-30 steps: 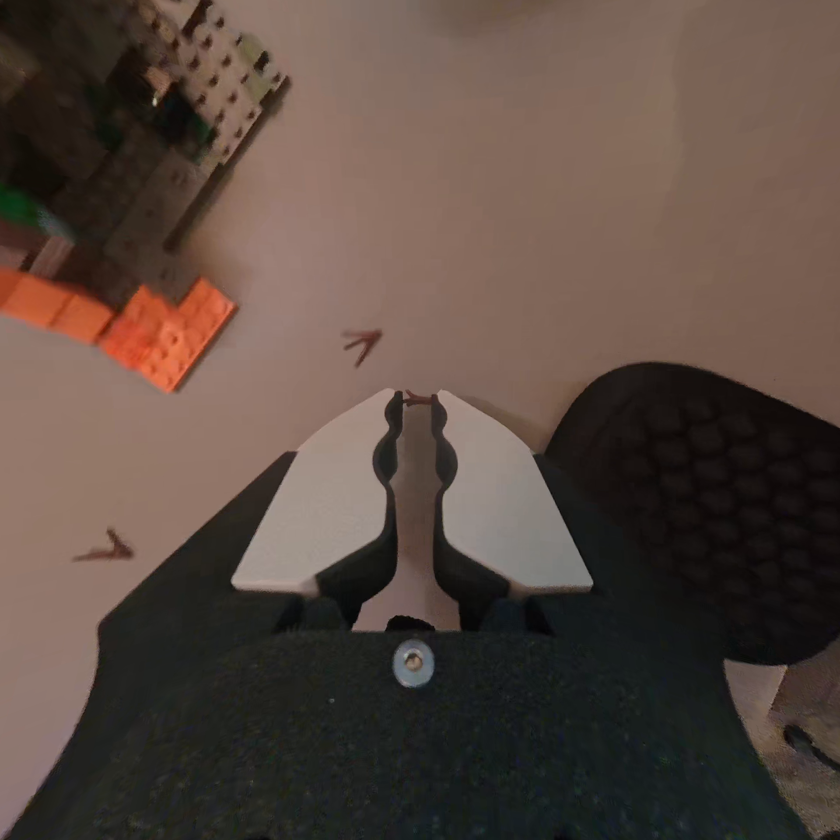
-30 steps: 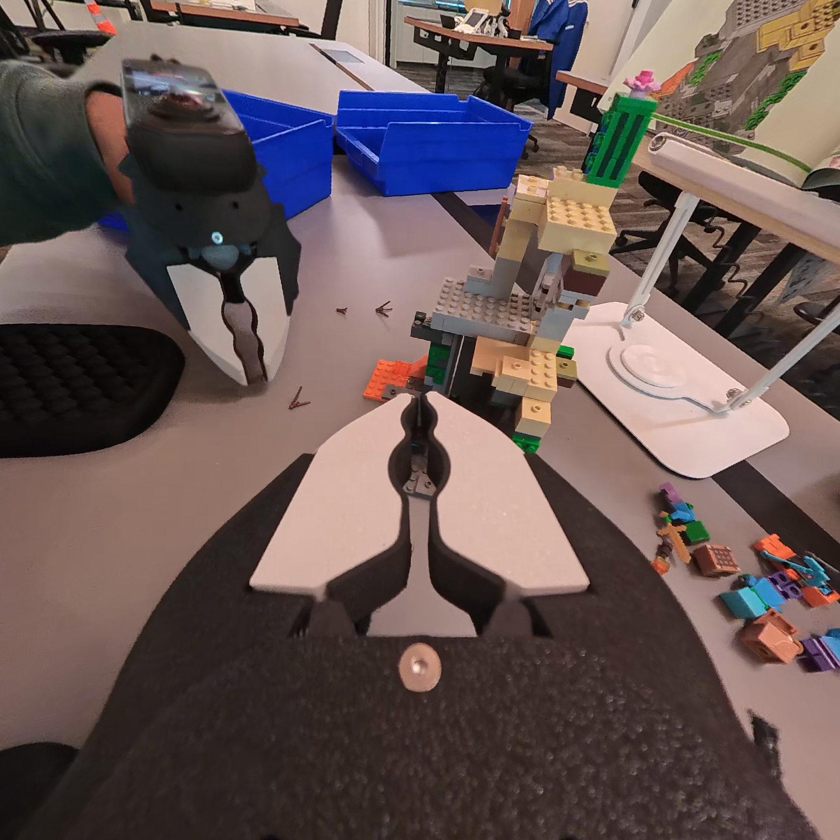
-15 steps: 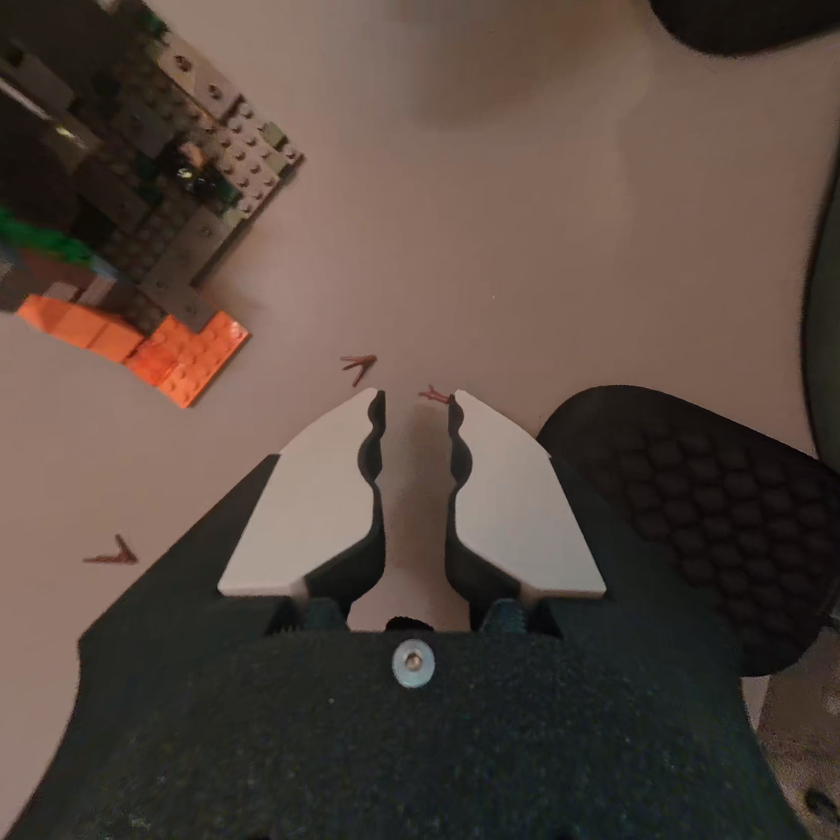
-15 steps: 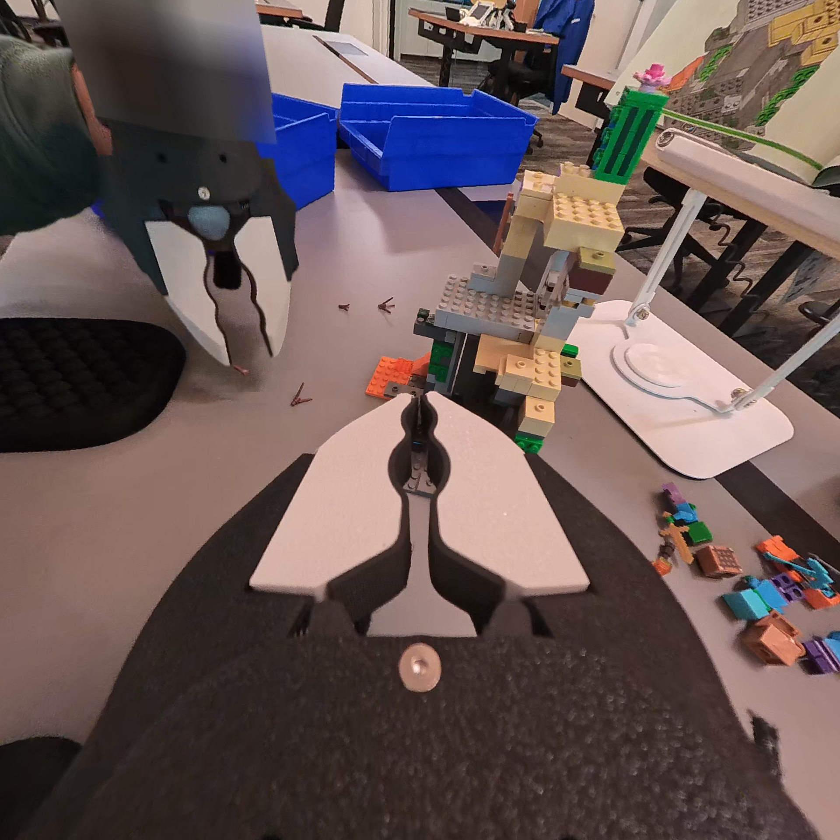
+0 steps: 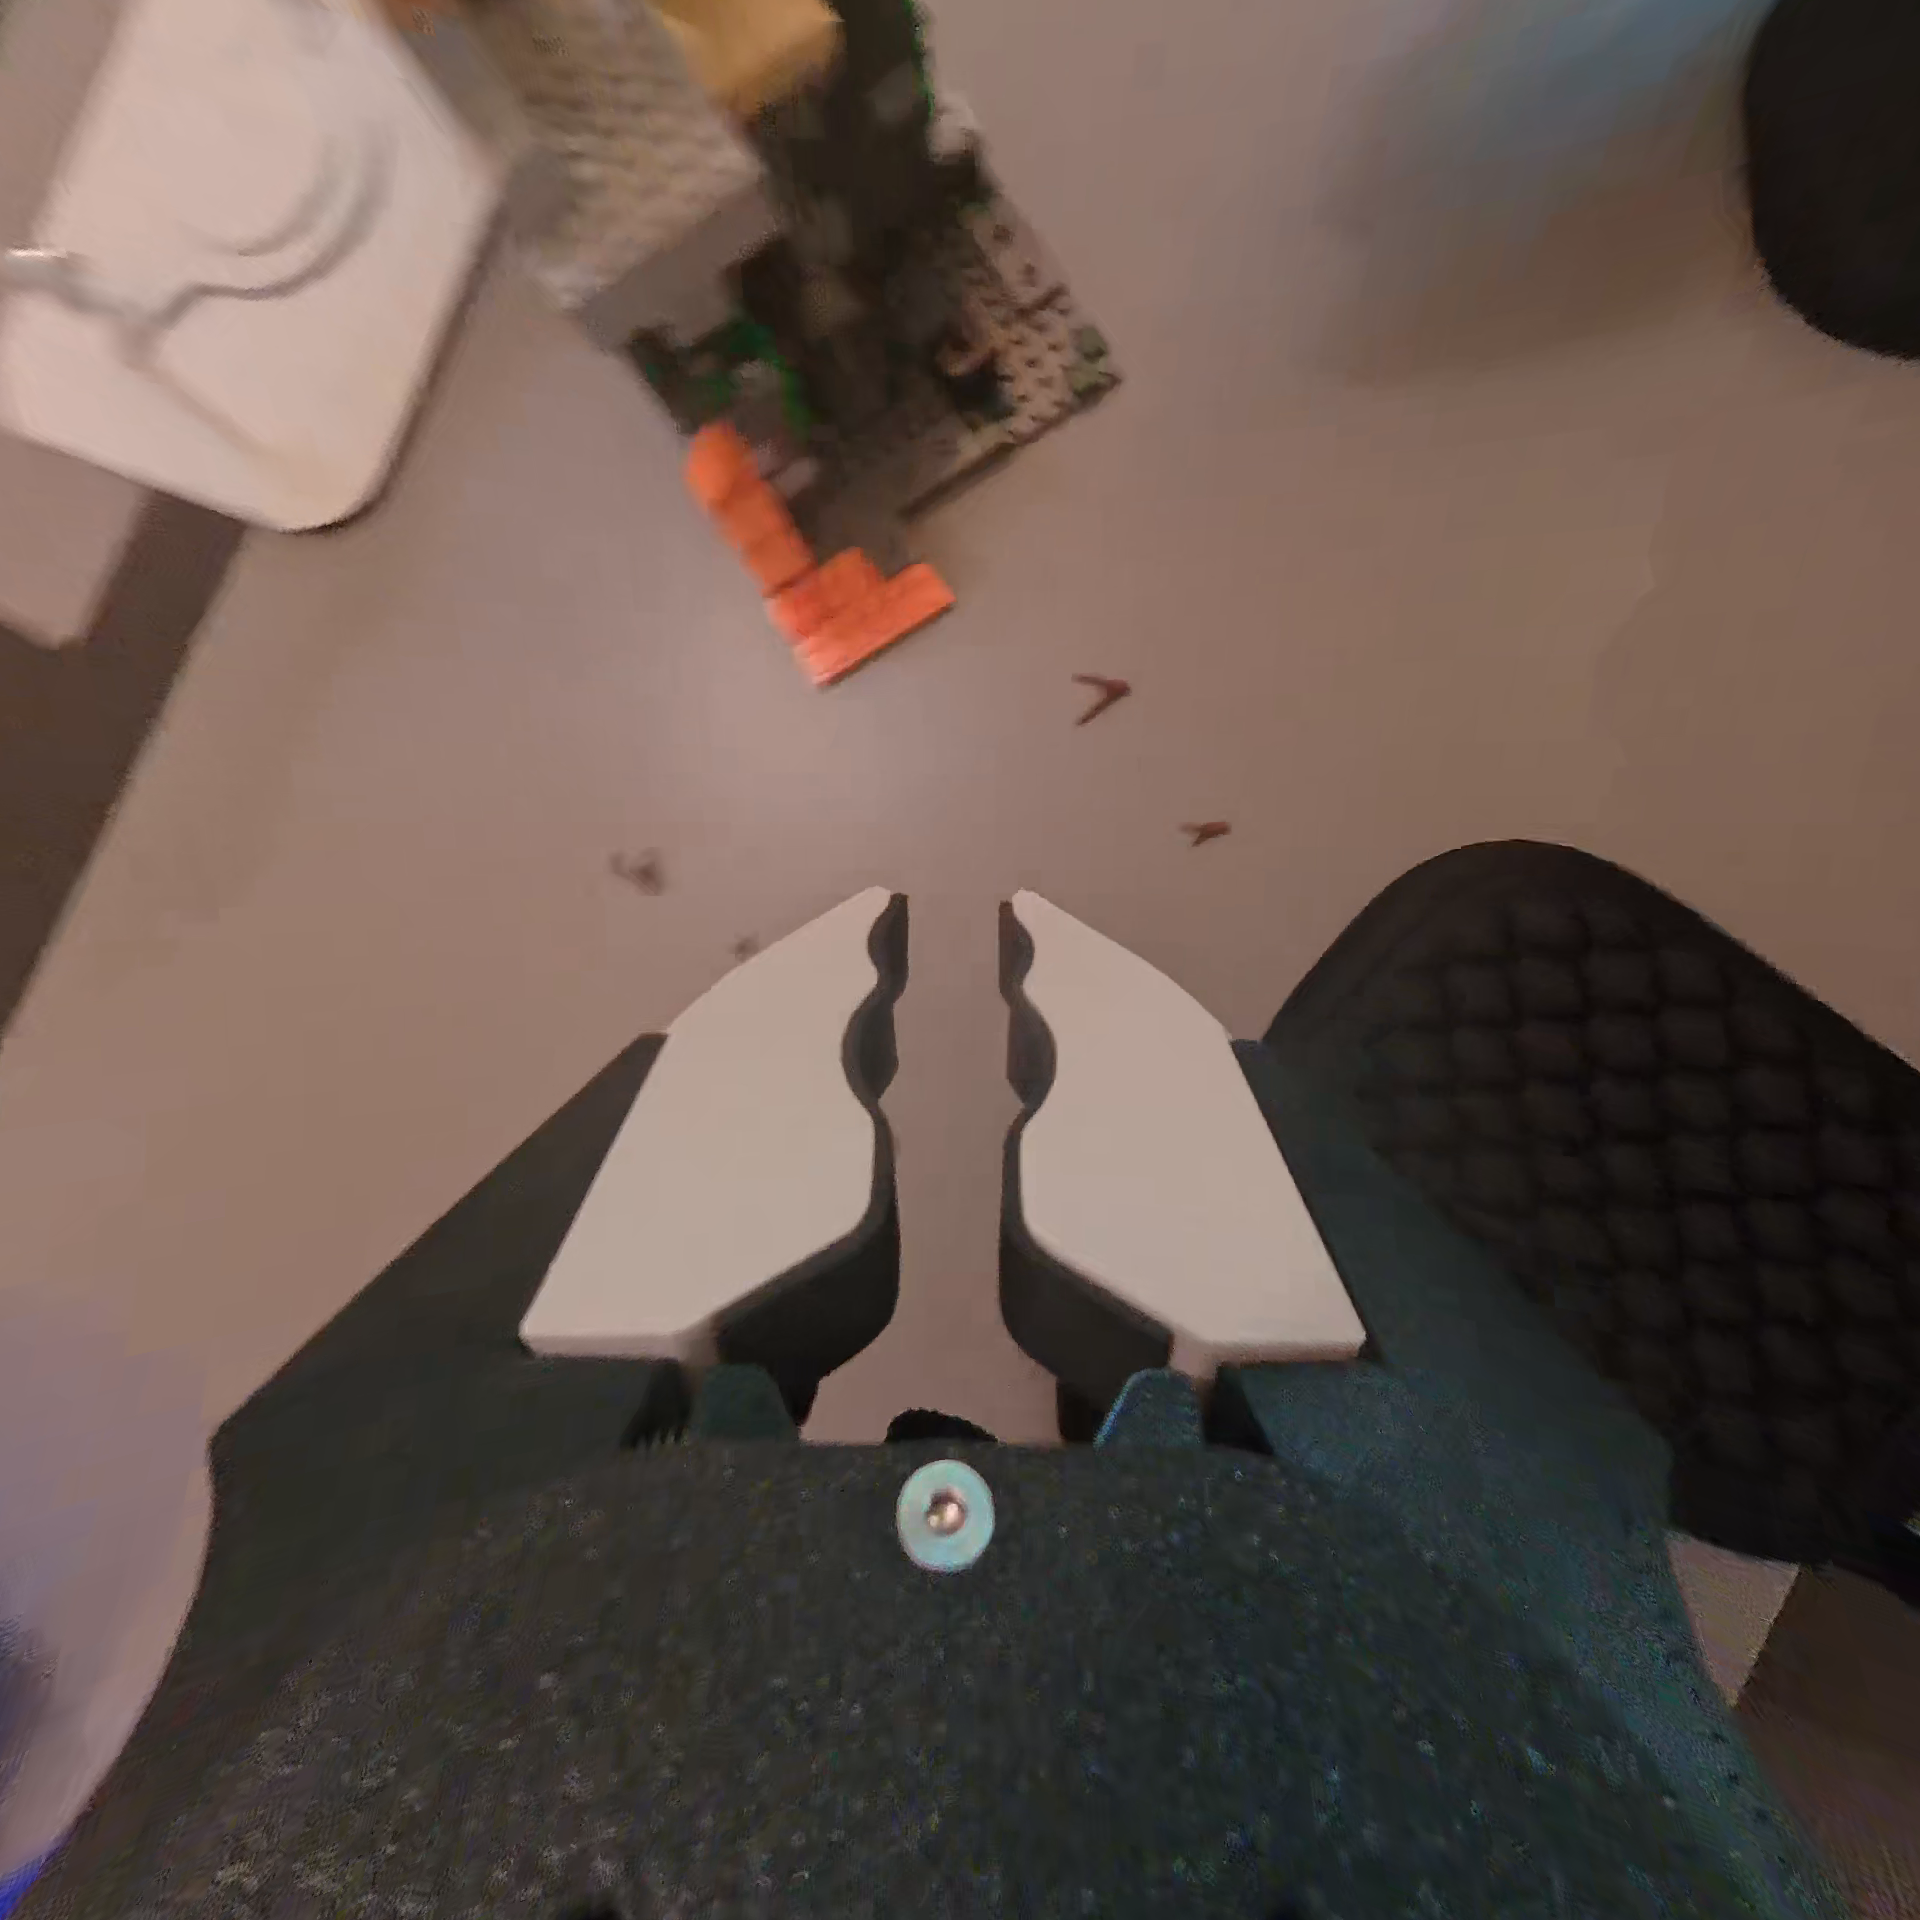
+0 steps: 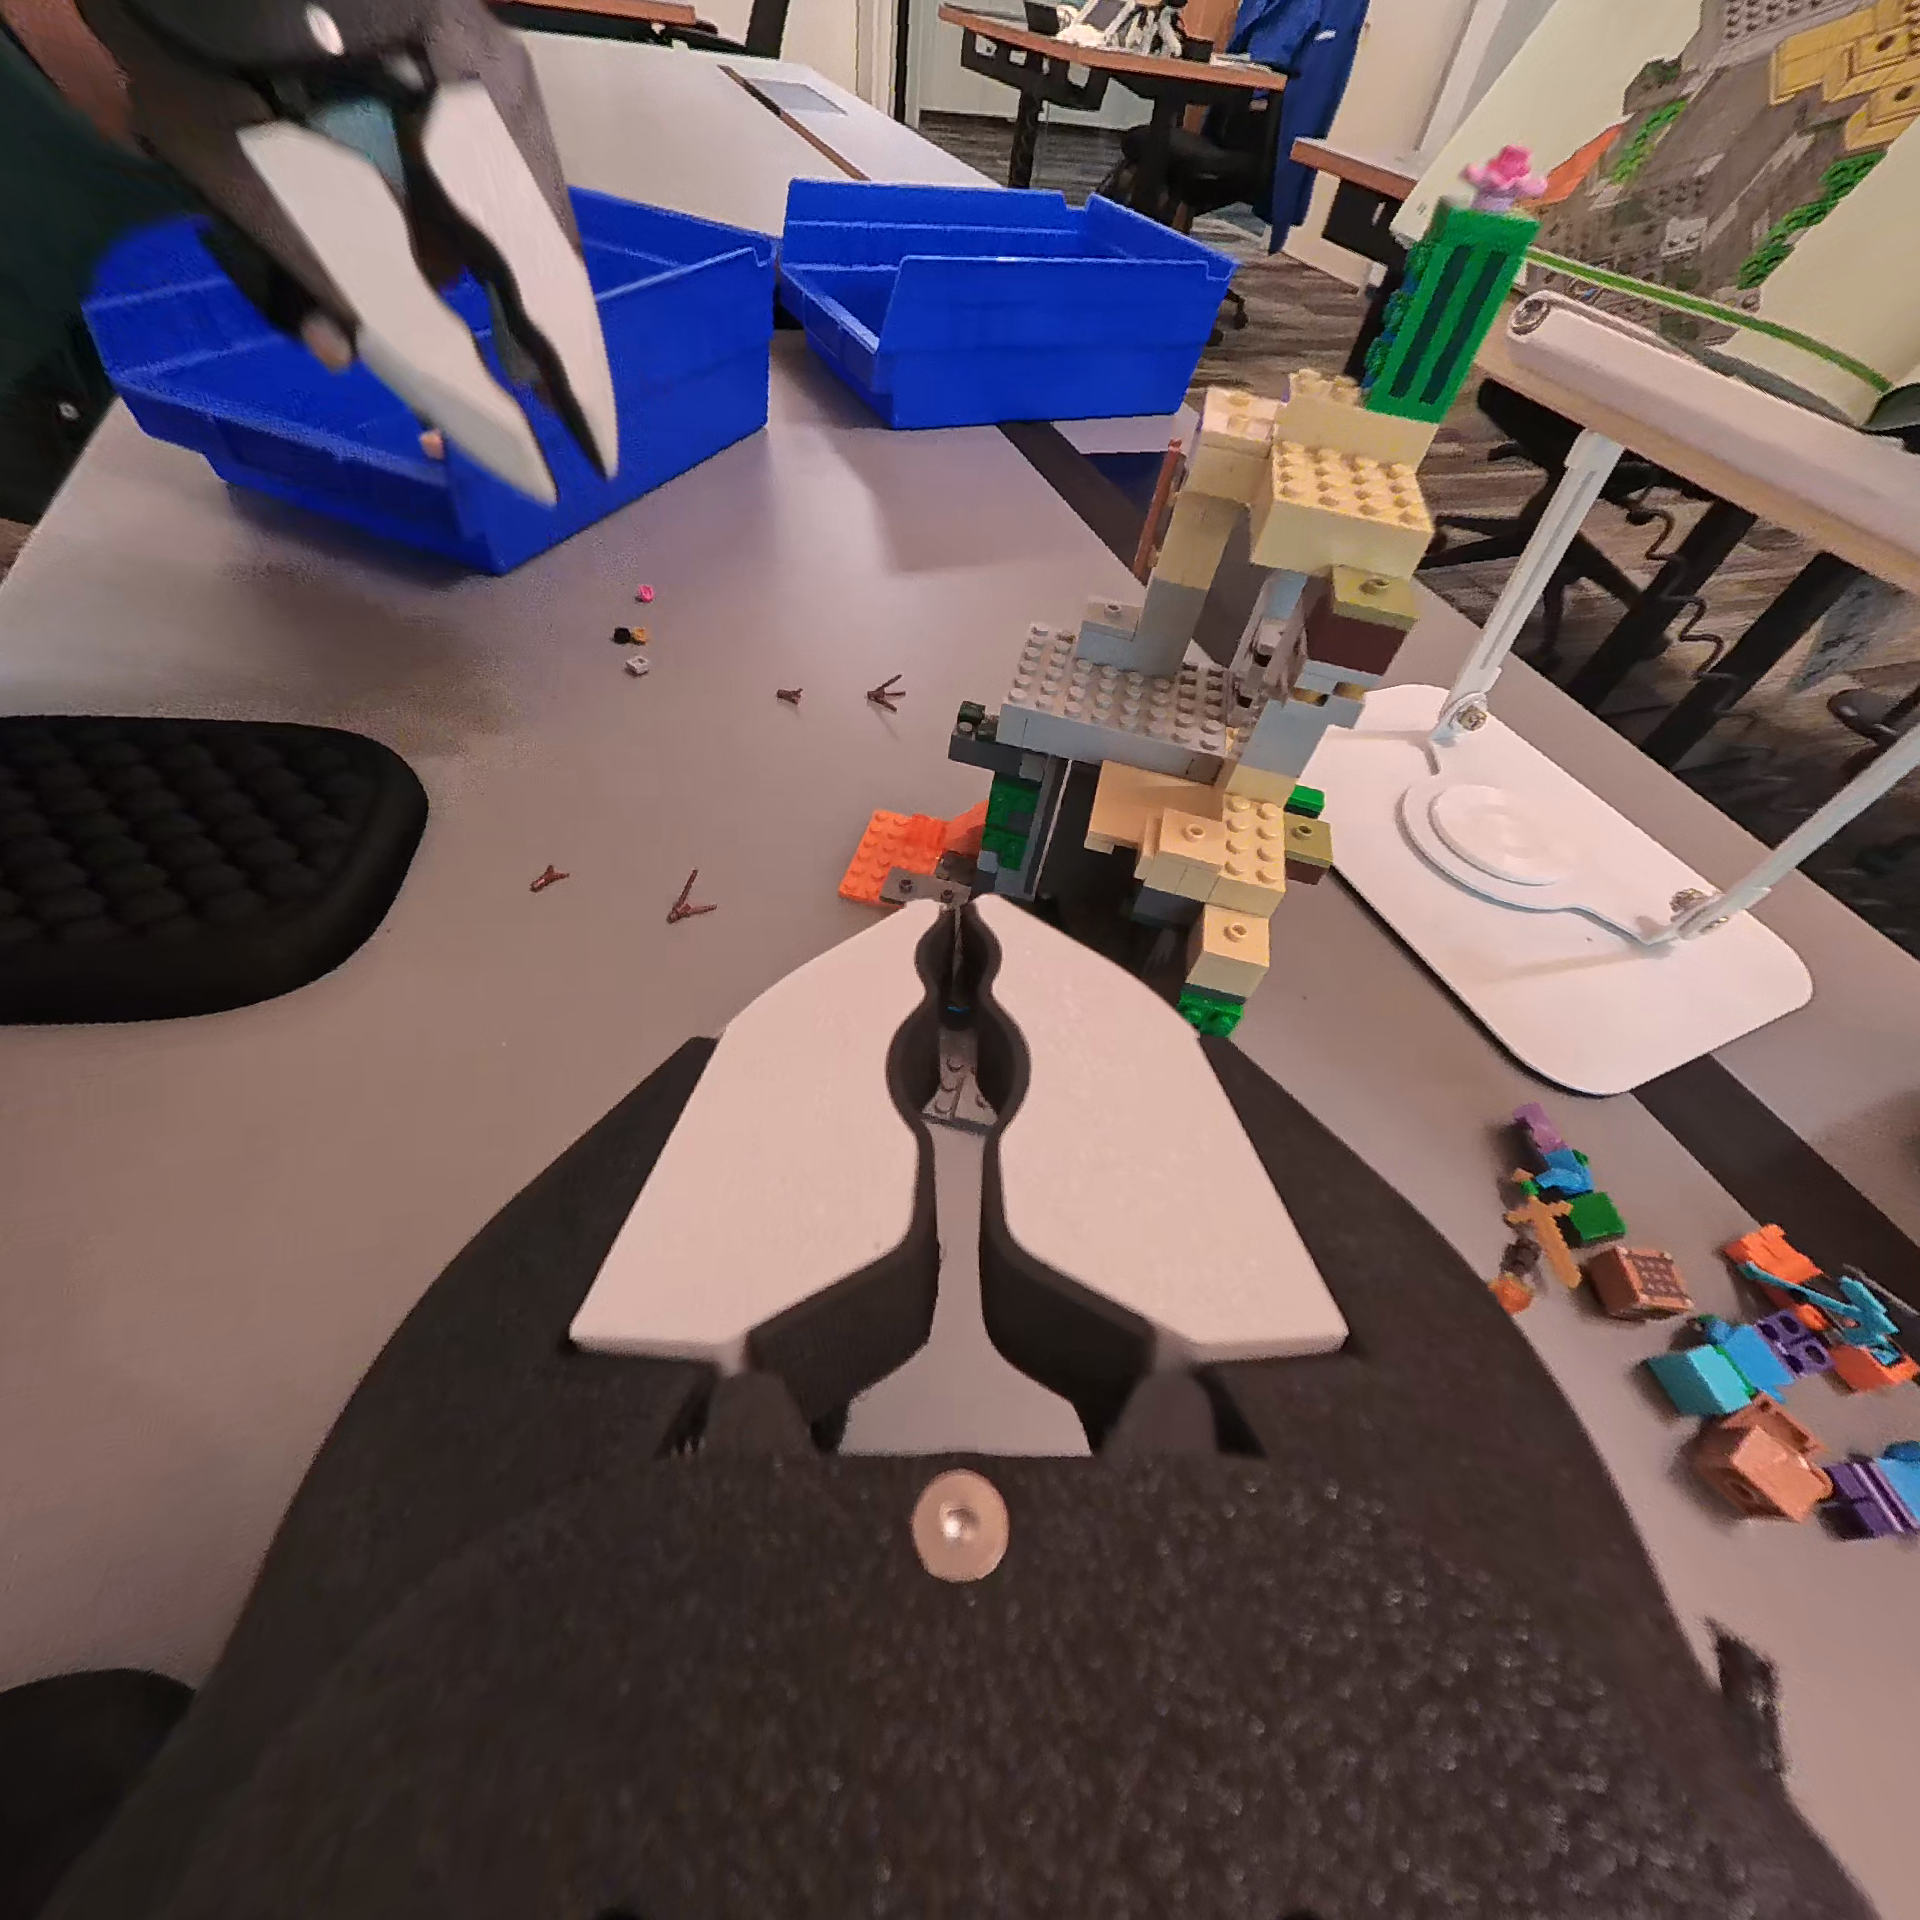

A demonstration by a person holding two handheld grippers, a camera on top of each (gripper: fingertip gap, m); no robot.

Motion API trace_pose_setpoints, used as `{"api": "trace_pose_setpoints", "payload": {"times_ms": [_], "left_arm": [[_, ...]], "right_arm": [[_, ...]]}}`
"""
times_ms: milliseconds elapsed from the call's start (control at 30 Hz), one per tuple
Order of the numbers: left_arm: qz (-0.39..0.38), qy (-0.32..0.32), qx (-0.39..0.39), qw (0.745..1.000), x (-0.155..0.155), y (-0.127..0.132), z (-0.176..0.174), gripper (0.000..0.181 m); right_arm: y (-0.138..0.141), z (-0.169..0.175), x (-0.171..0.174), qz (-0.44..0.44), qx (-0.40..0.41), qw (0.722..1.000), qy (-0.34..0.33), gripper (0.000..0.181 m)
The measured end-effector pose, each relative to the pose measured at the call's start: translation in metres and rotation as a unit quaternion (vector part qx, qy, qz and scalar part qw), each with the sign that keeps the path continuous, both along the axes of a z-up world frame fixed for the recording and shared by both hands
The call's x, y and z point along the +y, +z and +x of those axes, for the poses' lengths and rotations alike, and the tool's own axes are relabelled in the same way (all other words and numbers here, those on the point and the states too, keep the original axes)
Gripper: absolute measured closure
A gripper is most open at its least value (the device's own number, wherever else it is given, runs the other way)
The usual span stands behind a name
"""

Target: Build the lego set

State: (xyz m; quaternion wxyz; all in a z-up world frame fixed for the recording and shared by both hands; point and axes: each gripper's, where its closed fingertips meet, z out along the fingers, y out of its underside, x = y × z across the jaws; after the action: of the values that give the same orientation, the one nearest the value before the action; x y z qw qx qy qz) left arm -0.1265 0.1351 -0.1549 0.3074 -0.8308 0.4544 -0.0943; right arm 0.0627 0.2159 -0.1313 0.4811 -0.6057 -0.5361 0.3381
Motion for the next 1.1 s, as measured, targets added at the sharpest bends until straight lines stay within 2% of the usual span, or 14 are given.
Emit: {"api": "trace_pose_setpoints", "payload": {"times_ms": [100, 200, 300, 400, 467, 567, 767, 833, 967, 1100], "left_arm": [[0.044, 0.092, 0.038, 0.994, -0.001, 0.041, -0.071, 0.169], [0.009, 0.189, 0.102, 0.977, -0.017, 0.055, -0.165, 0.165], [-0.090, 0.239, 0.121, 0.959, -0.042, 0.027, -0.232, 0.160], [-0.165, 0.249, 0.149, 0.943, -0.062, -0.020, -0.264, 0.152], [-0.195, 0.251, 0.163, 0.934, -0.069, -0.046, -0.271, 0.146], [-0.206, 0.254, 0.175, 0.929, -0.070, -0.068, -0.278, 0.140], [-0.206, 0.263, 0.182, 0.925, -0.060, -0.085, -0.284, 0.140], [-0.209, 0.268, 0.195, 0.920, -0.059, -0.089, -0.288, 0.148], [-0.191, 0.278, 0.192, 0.922, -0.055, -0.083, -0.288, 0.152], [-0.119, 0.305, 0.198, 0.924, -0.049, -0.050, -0.287, 0.153]], "right_arm": [[0.003, 0.001, 0.001, 0.000, 0.005, 1.000, -0.002, 0.181], [0.002, 0.001, 0.002, -0.002, 0.005, 1.000, 0.000, 0.181], [0.000, -0.002, 0.000, -0.004, 0.002, 1.000, 0.003, 0.181], [-0.001, -0.005, -0.003, -0.003, -0.001, 1.000, 0.007, 0.181], [-0.001, -0.007, -0.004, 0.002, -0.005, 1.000, 0.007, 0.181], [0.003, -0.007, -0.005, 0.010, -0.005, 1.000, 0.006, 0.181], [0.007, -0.003, -0.003, 0.005, 0.004, 1.000, -0.002, 0.181], [0.007, -0.001, -0.003, 0.004, 0.006, 1.000, -0.006, 0.181], [0.008, 0.005, 0.000, 0.000, 0.011, 1.000, -0.024, 0.181], [0.008, 0.016, 0.013, -0.015, 0.025, 0.997, -0.076, 0.181]]}}
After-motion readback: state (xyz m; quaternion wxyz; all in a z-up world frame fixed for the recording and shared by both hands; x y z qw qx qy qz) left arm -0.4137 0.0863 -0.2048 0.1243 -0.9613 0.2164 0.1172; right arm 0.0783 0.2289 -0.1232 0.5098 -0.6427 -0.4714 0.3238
